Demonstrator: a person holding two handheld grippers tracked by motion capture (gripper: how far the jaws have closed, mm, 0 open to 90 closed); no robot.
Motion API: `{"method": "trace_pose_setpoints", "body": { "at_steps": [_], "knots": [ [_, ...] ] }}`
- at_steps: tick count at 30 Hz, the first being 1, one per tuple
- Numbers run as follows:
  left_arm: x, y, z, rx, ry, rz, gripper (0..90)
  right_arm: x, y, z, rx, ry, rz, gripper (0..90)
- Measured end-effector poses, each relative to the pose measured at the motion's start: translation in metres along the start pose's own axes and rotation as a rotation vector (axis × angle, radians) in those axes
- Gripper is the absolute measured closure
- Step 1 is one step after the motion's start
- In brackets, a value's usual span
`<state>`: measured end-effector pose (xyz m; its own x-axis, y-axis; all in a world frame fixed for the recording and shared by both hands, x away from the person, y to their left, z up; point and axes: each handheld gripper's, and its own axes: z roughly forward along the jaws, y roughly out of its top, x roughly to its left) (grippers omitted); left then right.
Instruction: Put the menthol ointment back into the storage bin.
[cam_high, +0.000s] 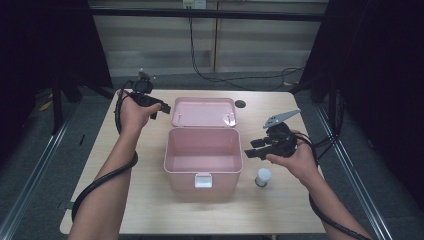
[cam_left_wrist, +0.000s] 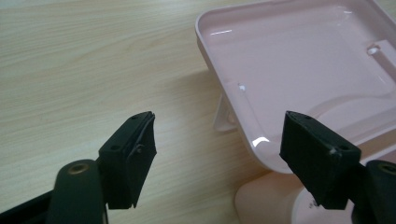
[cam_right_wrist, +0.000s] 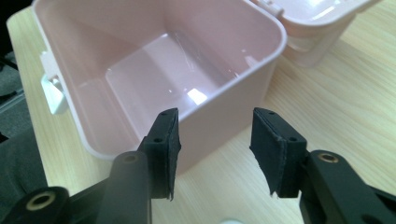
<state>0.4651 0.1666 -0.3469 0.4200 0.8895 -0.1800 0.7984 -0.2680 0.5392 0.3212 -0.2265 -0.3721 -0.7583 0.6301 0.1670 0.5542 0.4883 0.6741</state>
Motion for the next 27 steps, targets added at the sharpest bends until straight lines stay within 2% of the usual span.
{"method": "trace_pose_setpoints", "body": {
  "at_steps": [5, 11, 23, 27],
  "knots": [
    [0.006, -0.01, -0.001, -0.006, -0.005, 0.003, 23.9, -0.005, -0.007, -0.003, 0.027, -0.019, 0.007, 49.5],
    [0.015, -0.022, 0.0, -0.015, -0.014, -0.012, 23.6, -0.012, -0.017, -0.003, 0.048, -0.024, 0.017, 46.0],
    [0.021, -0.05, -0.001, -0.042, -0.043, 0.025, 21.1, -0.014, -0.031, -0.002, 0.104, -0.03, 0.025, 40.7],
    [0.025, -0.062, 0.002, -0.049, -0.039, 0.027, 21.1, -0.013, -0.033, -0.002, 0.115, -0.03, 0.017, 40.4]
  ]
}}
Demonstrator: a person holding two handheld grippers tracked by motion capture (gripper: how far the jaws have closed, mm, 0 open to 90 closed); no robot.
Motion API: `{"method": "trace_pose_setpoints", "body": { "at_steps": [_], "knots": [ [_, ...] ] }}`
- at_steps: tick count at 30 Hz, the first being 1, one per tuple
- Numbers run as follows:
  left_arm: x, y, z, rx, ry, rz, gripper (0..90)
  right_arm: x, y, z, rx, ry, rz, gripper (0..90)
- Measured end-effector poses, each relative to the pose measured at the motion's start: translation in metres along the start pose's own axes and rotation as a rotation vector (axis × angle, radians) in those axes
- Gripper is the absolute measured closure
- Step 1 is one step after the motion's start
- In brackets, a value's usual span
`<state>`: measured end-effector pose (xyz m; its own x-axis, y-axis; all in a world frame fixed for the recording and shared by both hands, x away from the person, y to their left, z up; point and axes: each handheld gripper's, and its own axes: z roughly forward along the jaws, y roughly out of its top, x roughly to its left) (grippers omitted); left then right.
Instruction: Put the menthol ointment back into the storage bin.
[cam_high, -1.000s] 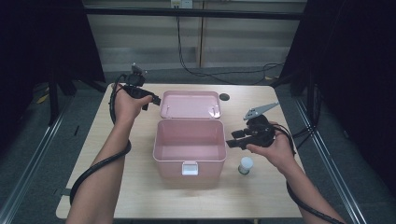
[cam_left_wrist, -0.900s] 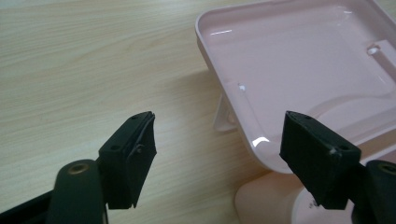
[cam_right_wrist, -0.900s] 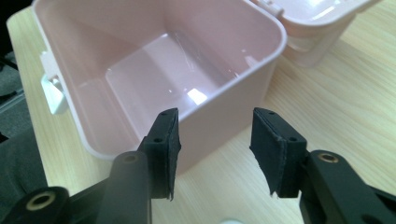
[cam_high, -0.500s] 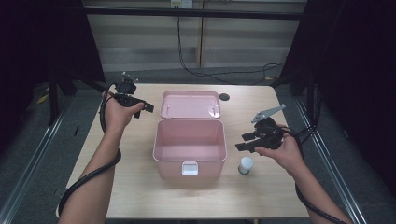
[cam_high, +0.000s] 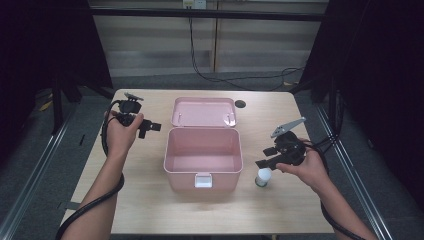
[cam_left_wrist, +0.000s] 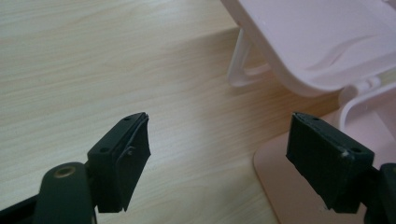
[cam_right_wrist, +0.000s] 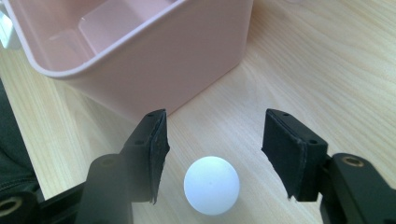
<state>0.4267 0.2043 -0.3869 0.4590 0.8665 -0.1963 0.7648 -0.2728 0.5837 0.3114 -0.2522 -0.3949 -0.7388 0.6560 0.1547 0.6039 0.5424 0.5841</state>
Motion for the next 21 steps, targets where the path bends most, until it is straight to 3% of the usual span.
{"method": "trace_pose_setpoints", "body": {
  "at_steps": [4, 21],
  "knots": [
    [0.004, -0.012, 0.003, 0.015, -0.013, 0.003, 21.1, 0.001, -0.002, 0.001, 0.017, -0.005, -0.008, 39.8],
    [0.015, -0.06, 0.025, 0.0, -0.05, 0.01, 22.0, 0.0, -0.01, 0.007, 0.072, -0.004, 0.003, 38.1]
  ]
}}
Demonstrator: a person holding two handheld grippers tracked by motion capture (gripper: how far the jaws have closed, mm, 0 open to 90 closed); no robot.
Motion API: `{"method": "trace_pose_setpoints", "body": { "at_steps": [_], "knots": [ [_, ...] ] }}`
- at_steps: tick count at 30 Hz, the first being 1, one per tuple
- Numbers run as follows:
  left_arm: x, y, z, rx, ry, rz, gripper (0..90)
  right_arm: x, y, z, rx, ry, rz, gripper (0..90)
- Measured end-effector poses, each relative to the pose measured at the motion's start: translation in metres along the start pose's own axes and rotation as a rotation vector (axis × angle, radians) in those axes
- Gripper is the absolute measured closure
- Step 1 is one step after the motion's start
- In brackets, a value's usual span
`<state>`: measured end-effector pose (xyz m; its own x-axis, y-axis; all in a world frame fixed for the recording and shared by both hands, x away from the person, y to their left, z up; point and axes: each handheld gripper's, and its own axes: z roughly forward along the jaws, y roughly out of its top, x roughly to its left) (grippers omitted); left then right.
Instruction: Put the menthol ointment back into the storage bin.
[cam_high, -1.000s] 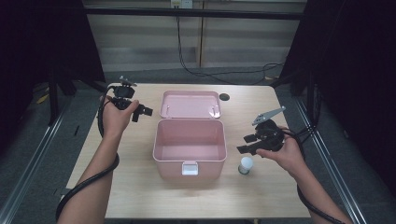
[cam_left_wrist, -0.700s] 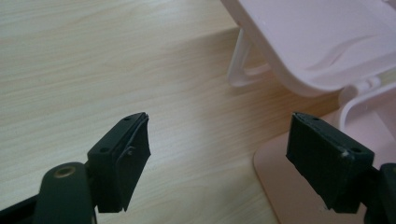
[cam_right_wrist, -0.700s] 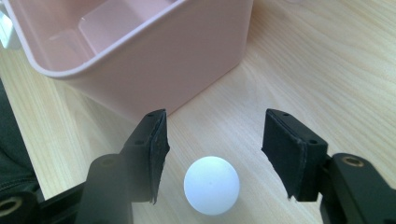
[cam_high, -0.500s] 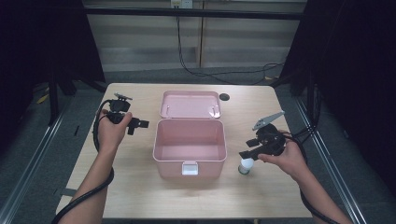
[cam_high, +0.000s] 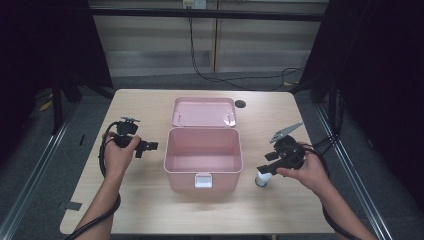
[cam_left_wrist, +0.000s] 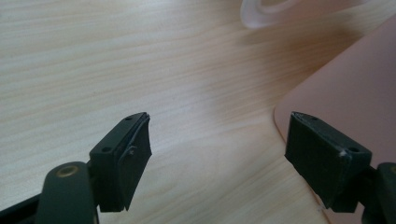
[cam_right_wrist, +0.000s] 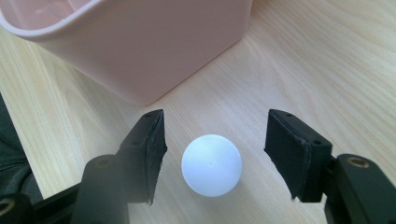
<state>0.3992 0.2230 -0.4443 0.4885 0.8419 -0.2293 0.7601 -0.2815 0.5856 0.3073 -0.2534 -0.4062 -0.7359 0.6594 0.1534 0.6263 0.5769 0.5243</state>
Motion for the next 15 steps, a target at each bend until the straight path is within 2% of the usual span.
{"method": "trace_pose_setpoints", "body": {
  "at_steps": [15],
  "knots": [
    [0.002, -0.036, 0.024, 0.01, -0.011, 0.02, 22.0, 0.002, -0.004, 0.003, 0.053, -0.009, -0.02, 38.2]
  ]
}}
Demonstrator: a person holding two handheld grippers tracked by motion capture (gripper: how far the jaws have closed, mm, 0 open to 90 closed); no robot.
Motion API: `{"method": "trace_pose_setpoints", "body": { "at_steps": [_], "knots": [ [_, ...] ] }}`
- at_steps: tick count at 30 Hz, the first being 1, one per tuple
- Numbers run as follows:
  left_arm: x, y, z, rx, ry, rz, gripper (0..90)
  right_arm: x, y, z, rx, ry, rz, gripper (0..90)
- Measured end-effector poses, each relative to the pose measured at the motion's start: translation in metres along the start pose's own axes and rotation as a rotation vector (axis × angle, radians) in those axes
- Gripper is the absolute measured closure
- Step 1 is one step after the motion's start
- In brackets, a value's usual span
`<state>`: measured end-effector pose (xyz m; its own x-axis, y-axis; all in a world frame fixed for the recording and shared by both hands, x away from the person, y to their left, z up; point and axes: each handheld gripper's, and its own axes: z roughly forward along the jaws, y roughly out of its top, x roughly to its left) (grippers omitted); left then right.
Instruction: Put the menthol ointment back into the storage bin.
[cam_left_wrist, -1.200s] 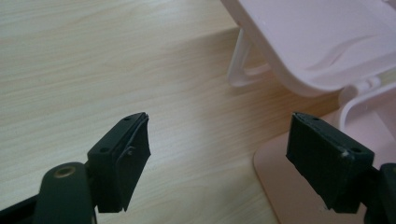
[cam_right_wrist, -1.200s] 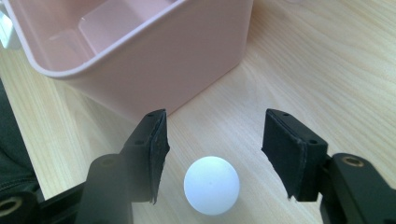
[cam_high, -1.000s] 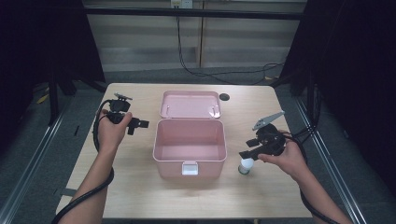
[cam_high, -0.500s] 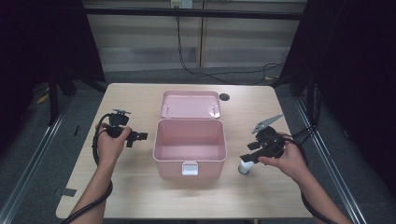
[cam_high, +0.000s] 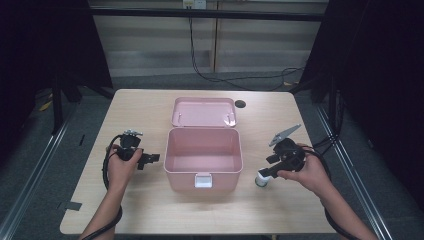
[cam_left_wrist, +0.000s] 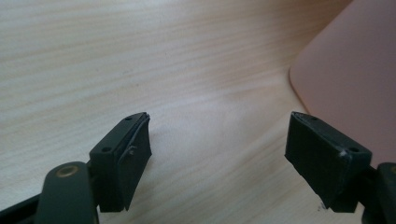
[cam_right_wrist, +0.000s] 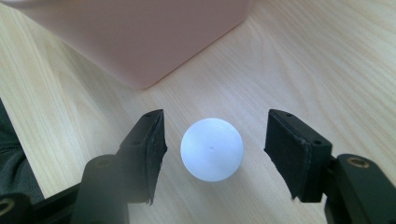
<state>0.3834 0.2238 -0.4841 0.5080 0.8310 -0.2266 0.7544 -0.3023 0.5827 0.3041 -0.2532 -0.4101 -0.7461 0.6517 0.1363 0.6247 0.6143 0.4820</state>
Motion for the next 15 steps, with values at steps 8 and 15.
{"method": "trace_pose_setpoints", "body": {
  "at_steps": [8, 15],
  "knots": [
    [-0.004, -0.009, 0.009, -0.044, 0.046, 0.08, 20.9, 0.002, -0.001, 0.004, 0.031, 0.007, -0.005, 38.1],
    [-0.007, -0.018, 0.014, -0.104, 0.05, 0.148, 15.0, 0.002, -0.005, 0.01, 0.069, -0.005, -0.016, 38.0]
  ]
}}
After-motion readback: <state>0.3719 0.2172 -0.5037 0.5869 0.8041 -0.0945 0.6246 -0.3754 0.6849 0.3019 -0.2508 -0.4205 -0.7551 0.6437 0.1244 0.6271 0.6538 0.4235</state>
